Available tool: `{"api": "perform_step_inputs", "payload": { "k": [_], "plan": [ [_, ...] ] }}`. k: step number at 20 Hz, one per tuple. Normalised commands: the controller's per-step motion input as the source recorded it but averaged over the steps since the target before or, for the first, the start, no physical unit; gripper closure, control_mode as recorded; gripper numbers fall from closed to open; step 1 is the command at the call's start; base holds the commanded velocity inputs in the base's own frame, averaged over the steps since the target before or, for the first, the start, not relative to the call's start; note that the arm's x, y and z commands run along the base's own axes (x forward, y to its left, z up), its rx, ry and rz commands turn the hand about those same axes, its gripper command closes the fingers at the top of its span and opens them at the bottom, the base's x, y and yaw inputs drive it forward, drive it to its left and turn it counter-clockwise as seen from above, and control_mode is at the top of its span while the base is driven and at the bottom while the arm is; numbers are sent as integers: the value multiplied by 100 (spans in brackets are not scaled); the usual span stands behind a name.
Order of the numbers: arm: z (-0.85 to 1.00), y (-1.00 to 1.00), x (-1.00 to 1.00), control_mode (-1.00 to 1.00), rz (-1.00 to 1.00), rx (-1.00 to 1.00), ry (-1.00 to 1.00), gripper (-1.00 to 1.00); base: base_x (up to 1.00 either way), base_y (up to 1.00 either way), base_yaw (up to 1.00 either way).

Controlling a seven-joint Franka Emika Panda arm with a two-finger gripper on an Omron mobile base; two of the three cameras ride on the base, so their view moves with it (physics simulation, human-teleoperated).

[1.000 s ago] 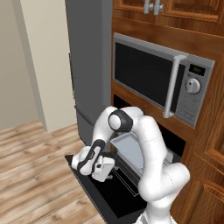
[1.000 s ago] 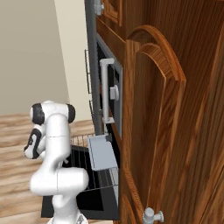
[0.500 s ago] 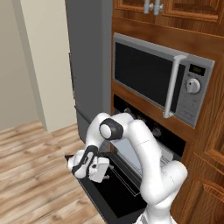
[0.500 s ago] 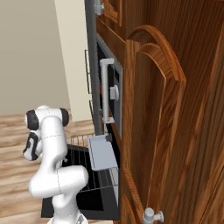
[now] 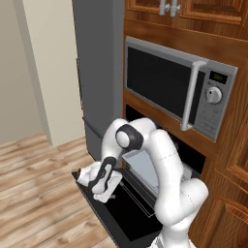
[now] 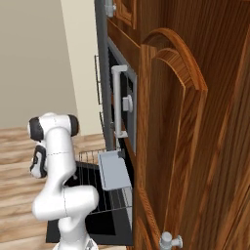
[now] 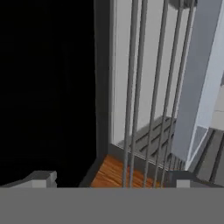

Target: Take the baked cake out of the oven and place it on the plate for cooling. Then close the oven door.

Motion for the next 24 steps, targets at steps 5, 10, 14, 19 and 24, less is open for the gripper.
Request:
{"api": "perform_step_inputs", "payload": {
  "k": [5, 10, 14, 19, 24],
  "plan": [
    [-42, 0, 43, -100, 15, 28, 14, -100, 0, 0, 0],
    [-38, 25, 26, -100, 10, 22, 9, -100, 0, 0, 0],
    [-23, 51, 4, -100, 5, 15, 4, -100, 0, 0, 0],
    [-32, 33, 23, -100, 0, 6, 6, -100, 0, 0, 0],
    [-51, 0, 39, -100, 0, 0, 2, -100, 0, 0, 0]
  ]
}}
